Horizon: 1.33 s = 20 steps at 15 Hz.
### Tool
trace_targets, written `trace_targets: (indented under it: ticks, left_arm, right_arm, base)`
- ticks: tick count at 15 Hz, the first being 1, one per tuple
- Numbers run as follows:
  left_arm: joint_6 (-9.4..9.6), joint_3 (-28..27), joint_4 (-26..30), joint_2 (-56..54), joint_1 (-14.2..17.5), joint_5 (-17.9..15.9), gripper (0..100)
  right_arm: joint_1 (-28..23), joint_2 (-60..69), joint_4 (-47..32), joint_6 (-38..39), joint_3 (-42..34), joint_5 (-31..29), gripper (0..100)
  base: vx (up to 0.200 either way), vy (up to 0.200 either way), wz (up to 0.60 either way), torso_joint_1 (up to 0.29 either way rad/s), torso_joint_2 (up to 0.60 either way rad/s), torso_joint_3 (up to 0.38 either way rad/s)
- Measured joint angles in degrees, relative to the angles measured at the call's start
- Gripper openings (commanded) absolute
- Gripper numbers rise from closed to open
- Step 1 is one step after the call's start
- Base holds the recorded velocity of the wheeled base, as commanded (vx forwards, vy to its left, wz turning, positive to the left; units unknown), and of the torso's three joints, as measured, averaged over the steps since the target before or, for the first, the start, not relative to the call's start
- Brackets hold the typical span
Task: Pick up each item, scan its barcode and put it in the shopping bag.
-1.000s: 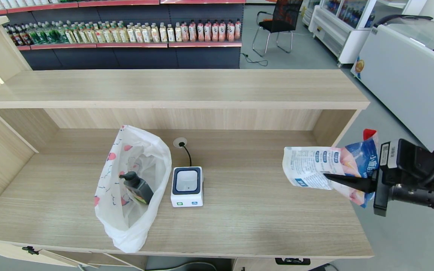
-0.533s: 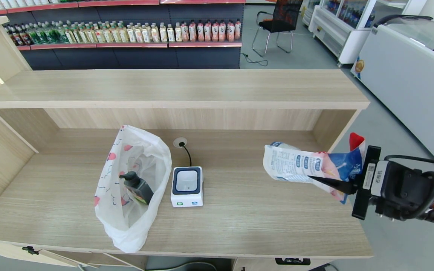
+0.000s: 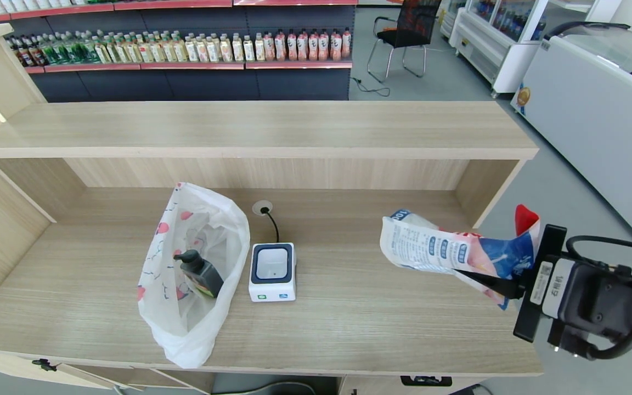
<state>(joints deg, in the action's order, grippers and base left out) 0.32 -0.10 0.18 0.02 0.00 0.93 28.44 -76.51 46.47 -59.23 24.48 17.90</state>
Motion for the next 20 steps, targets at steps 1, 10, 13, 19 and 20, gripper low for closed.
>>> trace_targets:
  ticks: [1,10,13,19,20]
  left_arm:
    - [-0.32,0.00,-0.02,0.00,0.00,0.02,100]
    - [-0.63,0.00,-0.05,0.00,0.00,0.02,100]
    - [-0.45,0.00,-0.02,0.00,0.00,0.05,100]
    - [-0.50,0.00,-0.02,0.00,-0.05,0.02,100]
    - [-0.54,0.00,0.00,0.00,-0.05,0.02,100]
  right_arm:
    - [0.00,0.82,0.00,0.26,-0.26,-0.09,0]
    - [-5.95,0.46,0.17,12.65,1.97,-0.02,0]
    - [-9.57,-3.62,1.16,16.98,3.60,0.13,0]
    - [-12.76,-17.51,10.95,21.16,7.02,5.08,0]
    - [-12.82,-19.66,12.21,21.20,7.30,6.38,0]
  base:
    - [0.000,0.200,0.00,0.002,0.00,0.012]
    - [0.000,0.200,0.00,0.003,0.00,0.002]
    - [0.000,0.200,0.00,0.004,0.00,-0.002]
    - [0.000,0.100,0.00,0.000,0.00,0.001]
    - [0.000,0.000,0.00,0.000,0.00,0.000]
